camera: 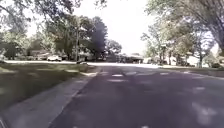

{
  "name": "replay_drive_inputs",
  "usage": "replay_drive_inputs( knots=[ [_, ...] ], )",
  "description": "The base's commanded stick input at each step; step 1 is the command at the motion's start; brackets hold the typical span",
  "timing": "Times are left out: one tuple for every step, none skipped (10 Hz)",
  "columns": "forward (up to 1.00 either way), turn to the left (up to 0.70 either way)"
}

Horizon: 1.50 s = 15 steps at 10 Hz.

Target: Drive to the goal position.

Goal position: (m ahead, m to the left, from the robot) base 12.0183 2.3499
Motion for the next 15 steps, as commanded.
replay_drive_inputs(
  knots=[
    [1.0,0.0],
    [1.0,0.0],
    [1.0,0.0],
    [1.0,0.0],
    [1.0,0.0],
    [1.0,0.0],
    [1.0,0.0],
    [1.0,0.0],
    [1.0,0.0],
    [1.0,0.0],
    [1.0,0.0],
    [1.0,0.0],
    [1.0,0.0],
    [1.0,0.0],
    [1.0,0.03]
  ],
)
